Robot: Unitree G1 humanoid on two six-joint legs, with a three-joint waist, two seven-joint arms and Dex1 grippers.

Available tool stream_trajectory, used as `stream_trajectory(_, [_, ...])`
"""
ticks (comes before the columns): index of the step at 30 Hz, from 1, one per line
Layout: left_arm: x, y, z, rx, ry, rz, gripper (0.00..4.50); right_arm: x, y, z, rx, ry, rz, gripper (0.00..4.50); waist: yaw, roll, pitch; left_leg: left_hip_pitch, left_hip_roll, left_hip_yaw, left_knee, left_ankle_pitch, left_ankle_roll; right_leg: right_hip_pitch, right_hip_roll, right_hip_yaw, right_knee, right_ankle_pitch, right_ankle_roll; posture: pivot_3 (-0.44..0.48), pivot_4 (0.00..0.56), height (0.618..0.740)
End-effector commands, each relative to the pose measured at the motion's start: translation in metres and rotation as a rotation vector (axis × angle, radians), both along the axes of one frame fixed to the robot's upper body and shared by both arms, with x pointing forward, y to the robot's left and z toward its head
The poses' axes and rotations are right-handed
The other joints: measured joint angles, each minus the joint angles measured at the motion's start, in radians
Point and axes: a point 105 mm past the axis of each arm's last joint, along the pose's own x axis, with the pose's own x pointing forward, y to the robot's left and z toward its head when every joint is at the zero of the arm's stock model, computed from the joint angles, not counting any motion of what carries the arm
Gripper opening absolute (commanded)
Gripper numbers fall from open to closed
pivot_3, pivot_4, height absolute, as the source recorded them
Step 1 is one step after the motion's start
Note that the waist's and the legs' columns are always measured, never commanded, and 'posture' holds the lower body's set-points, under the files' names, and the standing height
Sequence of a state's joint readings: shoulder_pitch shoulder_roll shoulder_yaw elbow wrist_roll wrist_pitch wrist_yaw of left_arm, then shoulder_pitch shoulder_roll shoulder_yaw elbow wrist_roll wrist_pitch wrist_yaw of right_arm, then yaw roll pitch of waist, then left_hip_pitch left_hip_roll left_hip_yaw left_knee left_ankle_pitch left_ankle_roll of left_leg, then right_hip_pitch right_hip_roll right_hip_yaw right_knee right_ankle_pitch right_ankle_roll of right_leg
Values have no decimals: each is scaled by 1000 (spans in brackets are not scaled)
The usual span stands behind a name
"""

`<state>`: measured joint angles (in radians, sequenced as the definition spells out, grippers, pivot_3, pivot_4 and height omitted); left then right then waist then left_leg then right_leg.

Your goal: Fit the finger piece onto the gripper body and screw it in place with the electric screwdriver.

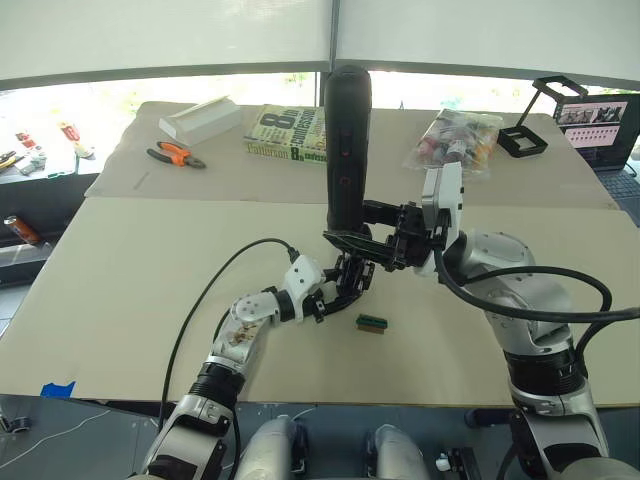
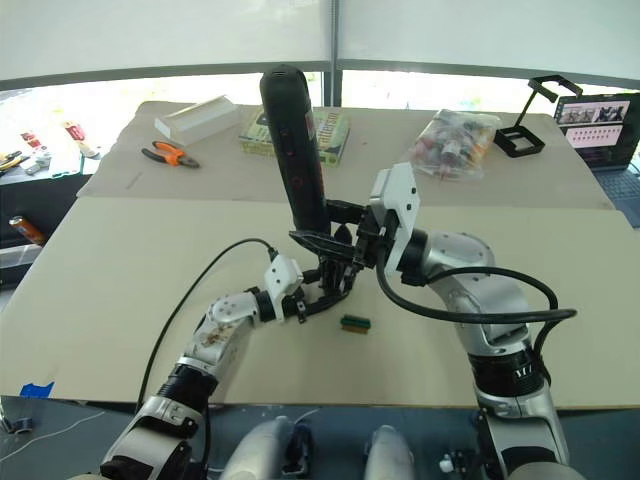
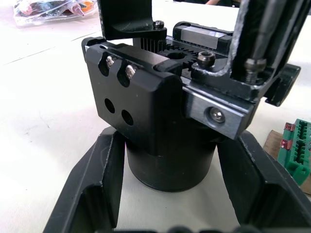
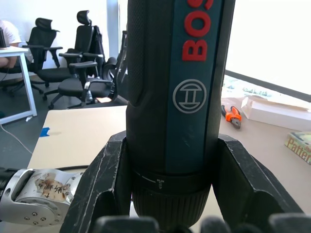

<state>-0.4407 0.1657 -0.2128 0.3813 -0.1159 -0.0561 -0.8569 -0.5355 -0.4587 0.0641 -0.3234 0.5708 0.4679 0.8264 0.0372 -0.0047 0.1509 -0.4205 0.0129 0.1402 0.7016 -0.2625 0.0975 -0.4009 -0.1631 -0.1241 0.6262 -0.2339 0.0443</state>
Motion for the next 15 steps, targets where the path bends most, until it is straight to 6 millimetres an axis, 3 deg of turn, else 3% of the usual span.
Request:
stream_trajectory(1, [-9, -5, -22, 45, 84, -33, 2277, 8, -4, -22, -46, 74, -53, 1907, 0, 0, 0, 0, 0, 0, 0, 0, 0, 0, 0, 0, 0, 0, 0, 0, 150, 740])
stream_trajectory(15, [-9, -4, -22, 46, 85, -30, 2277, 10, 2, -38, -84, 97, -92, 1907, 0, 0, -4, 2, 0, 0, -2, 0, 0, 1, -1, 0, -1, 0, 0, 0, 150, 740])
